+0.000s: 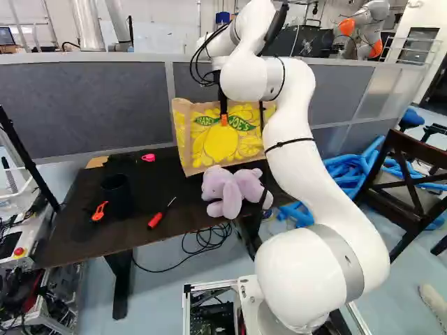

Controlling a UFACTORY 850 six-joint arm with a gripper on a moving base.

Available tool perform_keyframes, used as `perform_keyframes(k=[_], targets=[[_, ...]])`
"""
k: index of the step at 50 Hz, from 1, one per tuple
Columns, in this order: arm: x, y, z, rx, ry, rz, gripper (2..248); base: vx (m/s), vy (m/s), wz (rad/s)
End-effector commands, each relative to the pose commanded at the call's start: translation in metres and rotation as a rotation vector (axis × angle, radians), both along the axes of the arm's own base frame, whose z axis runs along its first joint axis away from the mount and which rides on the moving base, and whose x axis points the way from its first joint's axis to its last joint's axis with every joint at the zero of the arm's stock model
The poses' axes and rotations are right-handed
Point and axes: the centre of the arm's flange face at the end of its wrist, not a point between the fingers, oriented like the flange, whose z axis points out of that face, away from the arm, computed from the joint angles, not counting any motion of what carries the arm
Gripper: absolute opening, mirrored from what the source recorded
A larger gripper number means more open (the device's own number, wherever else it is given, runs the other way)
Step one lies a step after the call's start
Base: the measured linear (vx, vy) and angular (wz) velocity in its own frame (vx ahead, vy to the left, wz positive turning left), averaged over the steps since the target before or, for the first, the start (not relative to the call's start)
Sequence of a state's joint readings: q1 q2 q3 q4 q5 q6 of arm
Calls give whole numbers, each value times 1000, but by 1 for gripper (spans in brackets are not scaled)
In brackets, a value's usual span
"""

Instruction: Pick up the bag on the ground and place it on the table

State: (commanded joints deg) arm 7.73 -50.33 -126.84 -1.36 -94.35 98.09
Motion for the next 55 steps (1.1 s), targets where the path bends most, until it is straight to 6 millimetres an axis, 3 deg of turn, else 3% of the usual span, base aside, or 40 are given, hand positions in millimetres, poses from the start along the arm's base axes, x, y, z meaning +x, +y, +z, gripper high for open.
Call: perform_keyframes(k=[23,55], targets=[[25,1,-35,0,3,-3,22,0,0,0],[31,2,-40,8,-56,-2,22,0,0,0]])
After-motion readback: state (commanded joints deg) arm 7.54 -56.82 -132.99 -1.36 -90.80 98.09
